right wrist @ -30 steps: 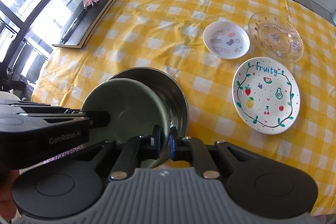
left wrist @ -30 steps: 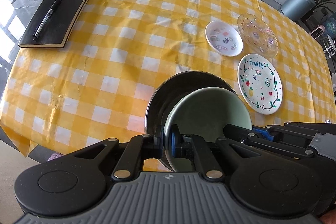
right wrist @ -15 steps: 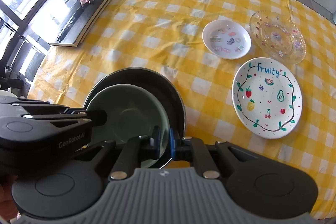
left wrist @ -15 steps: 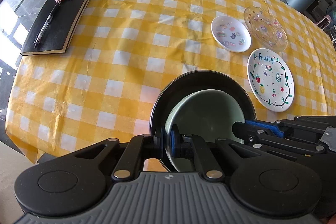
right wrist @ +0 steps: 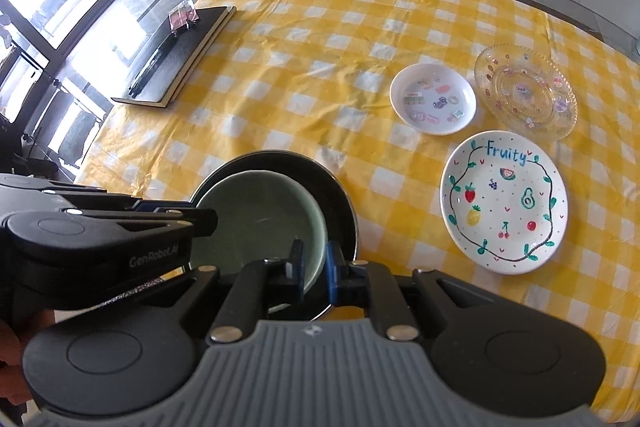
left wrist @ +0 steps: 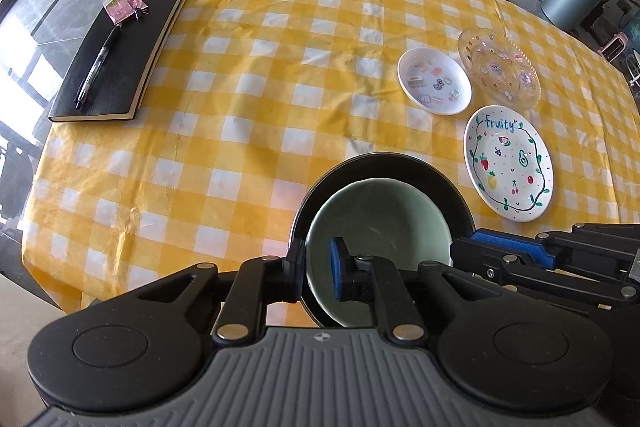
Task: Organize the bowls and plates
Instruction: 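Carry the green bowl with both tools and lower it into the steel bowl, then open both tools to release the green bowl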
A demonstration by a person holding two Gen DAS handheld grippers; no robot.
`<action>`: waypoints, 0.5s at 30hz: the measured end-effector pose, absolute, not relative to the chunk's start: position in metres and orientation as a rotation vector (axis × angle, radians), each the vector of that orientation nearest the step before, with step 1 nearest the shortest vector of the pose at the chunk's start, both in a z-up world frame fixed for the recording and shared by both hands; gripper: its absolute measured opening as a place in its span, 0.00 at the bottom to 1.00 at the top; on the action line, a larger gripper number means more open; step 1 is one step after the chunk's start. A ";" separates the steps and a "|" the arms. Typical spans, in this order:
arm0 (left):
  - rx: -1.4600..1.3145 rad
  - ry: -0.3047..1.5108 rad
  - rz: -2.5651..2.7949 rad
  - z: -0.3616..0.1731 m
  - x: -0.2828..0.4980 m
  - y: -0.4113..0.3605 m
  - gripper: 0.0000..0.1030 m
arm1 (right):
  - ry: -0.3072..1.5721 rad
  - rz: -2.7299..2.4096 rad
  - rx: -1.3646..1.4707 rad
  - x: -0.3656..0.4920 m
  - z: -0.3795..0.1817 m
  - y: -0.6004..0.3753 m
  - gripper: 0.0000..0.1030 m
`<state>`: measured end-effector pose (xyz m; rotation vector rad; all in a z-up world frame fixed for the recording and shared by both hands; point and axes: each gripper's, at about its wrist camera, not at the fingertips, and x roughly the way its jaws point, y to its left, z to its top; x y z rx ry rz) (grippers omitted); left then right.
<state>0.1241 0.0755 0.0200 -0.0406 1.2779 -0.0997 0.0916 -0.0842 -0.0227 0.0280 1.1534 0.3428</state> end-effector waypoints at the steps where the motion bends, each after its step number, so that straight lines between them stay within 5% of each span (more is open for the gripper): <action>1: -0.042 1.274 -0.103 0.021 0.124 0.076 0.14 | 1.151 0.343 0.031 0.091 -0.022 -0.085 0.09; 15: -0.001 1.165 -0.194 0.059 0.109 0.051 0.27 | 1.096 0.351 0.077 0.081 0.000 -0.114 0.19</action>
